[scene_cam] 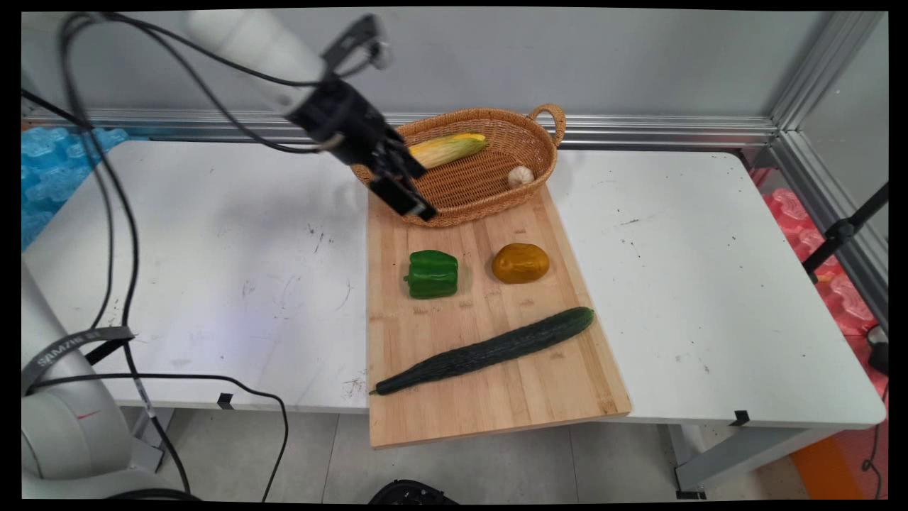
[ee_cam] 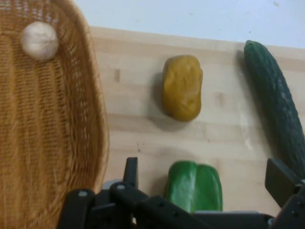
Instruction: Pick up the potato from the cutting board
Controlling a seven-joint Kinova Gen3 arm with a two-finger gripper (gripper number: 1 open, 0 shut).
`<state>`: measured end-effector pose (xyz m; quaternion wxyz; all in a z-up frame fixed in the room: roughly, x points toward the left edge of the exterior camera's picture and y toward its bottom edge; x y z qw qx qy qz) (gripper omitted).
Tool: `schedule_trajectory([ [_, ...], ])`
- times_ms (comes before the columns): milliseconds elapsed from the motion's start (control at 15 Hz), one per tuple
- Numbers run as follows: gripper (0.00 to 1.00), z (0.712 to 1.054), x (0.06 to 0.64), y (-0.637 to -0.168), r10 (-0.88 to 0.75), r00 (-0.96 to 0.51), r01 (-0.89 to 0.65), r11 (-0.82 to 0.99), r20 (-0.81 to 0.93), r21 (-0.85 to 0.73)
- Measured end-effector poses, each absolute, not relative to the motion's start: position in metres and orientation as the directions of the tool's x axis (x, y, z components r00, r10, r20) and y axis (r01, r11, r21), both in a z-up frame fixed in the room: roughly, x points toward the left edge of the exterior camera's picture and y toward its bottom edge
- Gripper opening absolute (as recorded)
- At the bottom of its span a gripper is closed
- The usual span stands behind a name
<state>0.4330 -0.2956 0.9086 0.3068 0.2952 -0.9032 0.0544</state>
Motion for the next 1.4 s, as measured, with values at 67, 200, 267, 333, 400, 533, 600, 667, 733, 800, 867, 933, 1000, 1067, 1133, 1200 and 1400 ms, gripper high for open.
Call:
schedule_trajectory([
  [67, 1.0, 0.904, 0.424, -0.302, -0.492, -0.645, -0.559, 0.826, 0.585, 0.078],
  [200, 1.0, 0.896, 0.408, -0.312, -0.475, -0.66, -0.541, 0.838, 0.582, 0.069],
  [267, 1.0, 0.891, 0.4, -0.317, -0.467, -0.668, -0.533, 0.844, 0.58, 0.066],
  [333, 1.0, 0.886, 0.392, -0.322, -0.459, -0.675, -0.524, 0.849, 0.577, 0.063],
  [400, 1.0, 0.882, 0.387, -0.326, -0.454, -0.681, -0.518, 0.853, 0.574, 0.06],
  [533, 1.0, 0.869, 0.369, -0.336, -0.437, -0.7, -0.498, 0.865, 0.565, 0.053],
  [600, 1.0, 0.861, 0.36, -0.342, -0.429, -0.71, -0.488, 0.871, 0.558, 0.049],
  [667, 1.0, 0.855, 0.352, -0.346, -0.423, -0.719, -0.48, 0.876, 0.552, 0.046],
  [733, 1.0, 0.85, 0.348, -0.349, -0.42, -0.724, -0.476, 0.878, 0.547, 0.045],
  [800, 1.0, 0.844, 0.341, -0.352, -0.415, -0.732, -0.47, 0.882, 0.54, 0.042],
  [867, 1.0, 0.839, 0.337, -0.355, -0.413, -0.737, -0.466, 0.884, 0.536, 0.041],
  [933, 1.0, 0.832, 0.33, -0.359, -0.409, -0.744, -0.46, 0.887, 0.529, 0.039],
  [1000, 1.0, 0.828, 0.326, -0.361, -0.407, -0.748, -0.457, 0.889, 0.524, 0.039],
  [1067, 1.0, 0.822, 0.32, -0.364, -0.405, -0.754, -0.453, 0.891, 0.518, 0.038],
  [1133, 1.0, 0.815, 0.314, -0.368, -0.403, -0.76, -0.448, 0.893, 0.51, 0.037],
  [1200, 1.0, 0.811, 0.31, -0.37, -0.402, -0.764, -0.446, 0.894, 0.506, 0.037],
  [1400, 1.0, 0.795, 0.296, -0.379, -0.399, -0.777, -0.439, 0.898, 0.487, 0.035],
])
